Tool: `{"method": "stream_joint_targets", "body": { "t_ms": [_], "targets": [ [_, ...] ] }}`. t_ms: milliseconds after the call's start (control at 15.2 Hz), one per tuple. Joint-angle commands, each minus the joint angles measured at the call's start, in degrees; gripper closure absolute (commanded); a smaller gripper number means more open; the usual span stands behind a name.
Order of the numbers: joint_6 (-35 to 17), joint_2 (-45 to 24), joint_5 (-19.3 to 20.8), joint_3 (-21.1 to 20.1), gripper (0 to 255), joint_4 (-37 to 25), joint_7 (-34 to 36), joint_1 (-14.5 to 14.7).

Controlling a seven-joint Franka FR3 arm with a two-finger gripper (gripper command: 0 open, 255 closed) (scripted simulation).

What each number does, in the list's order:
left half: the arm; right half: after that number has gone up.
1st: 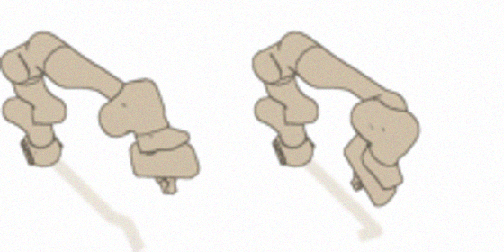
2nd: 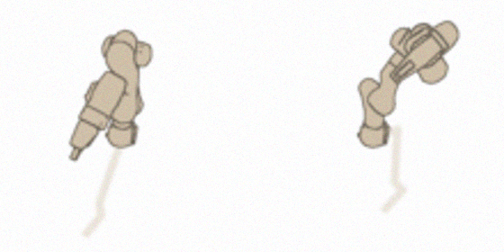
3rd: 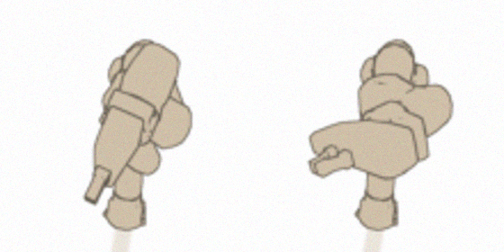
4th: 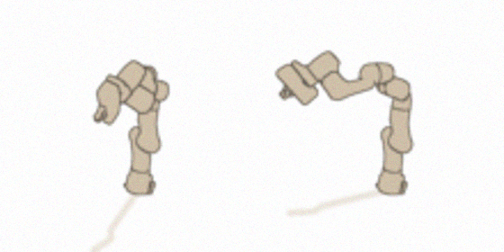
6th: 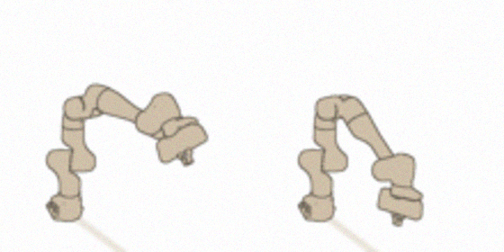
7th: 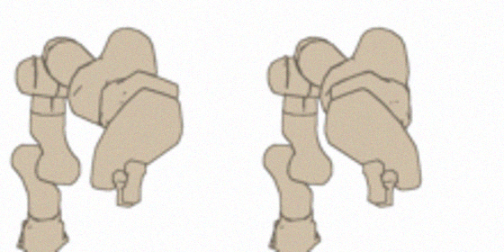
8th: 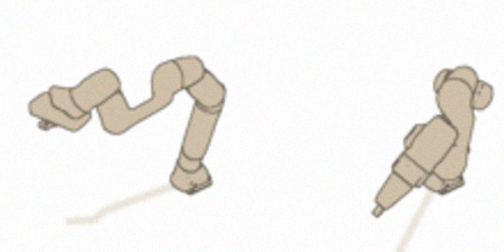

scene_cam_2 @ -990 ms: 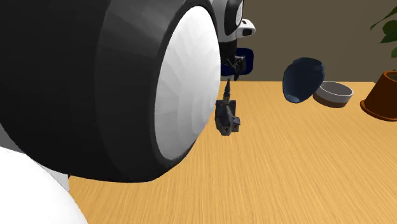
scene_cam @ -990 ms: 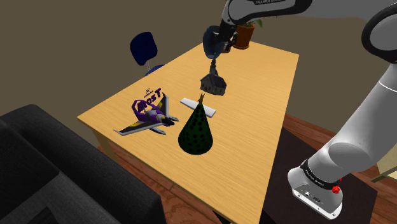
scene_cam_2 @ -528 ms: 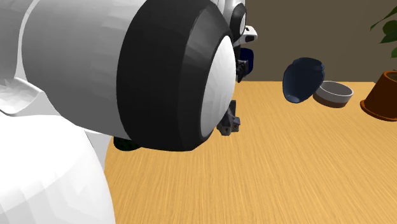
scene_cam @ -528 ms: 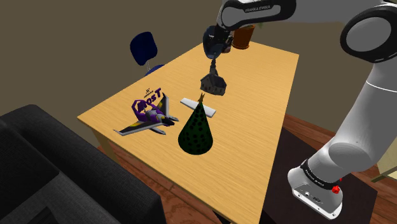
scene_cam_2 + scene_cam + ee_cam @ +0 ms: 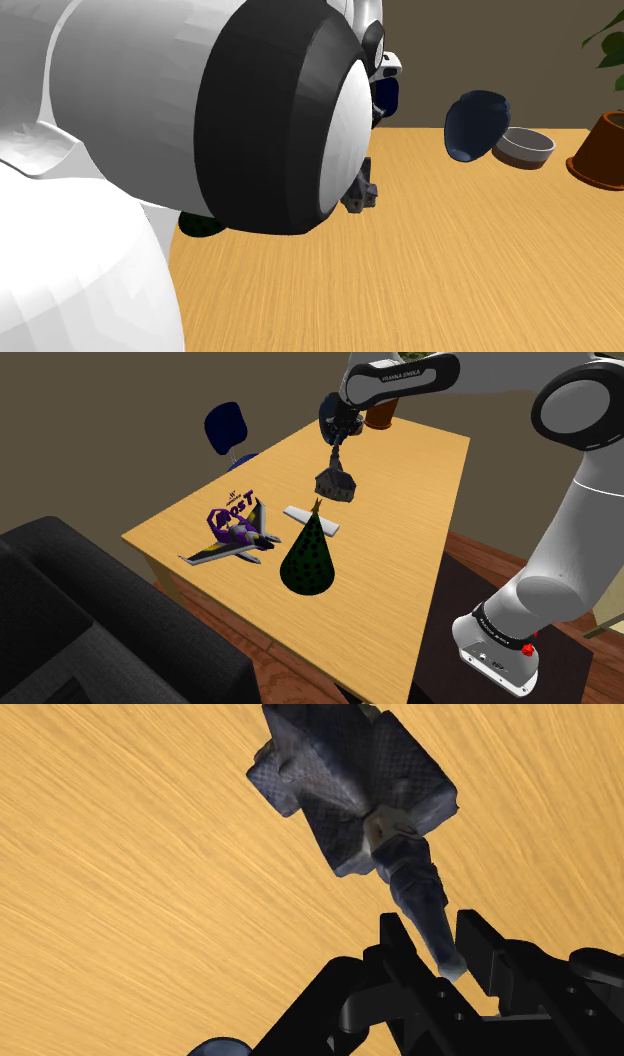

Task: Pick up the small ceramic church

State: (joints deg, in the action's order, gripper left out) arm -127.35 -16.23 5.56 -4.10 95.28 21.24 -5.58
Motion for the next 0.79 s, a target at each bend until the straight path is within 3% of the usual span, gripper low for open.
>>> {"method": "stream_joint_targets", "body": {
  "t_ms": [0, 396, 726],
  "targets": [
    [0.0, 0.0, 0.0, 0.0, 255, 0.0, 0.0, 0.0],
    [0.0, -0.1, 0.0, 0.0, 255, 0.0, 0.0, 0.0],
    [3.6, 0.6, -0.2, -0.1, 255, -3.0, -0.3, 0.0]
  ]
}}
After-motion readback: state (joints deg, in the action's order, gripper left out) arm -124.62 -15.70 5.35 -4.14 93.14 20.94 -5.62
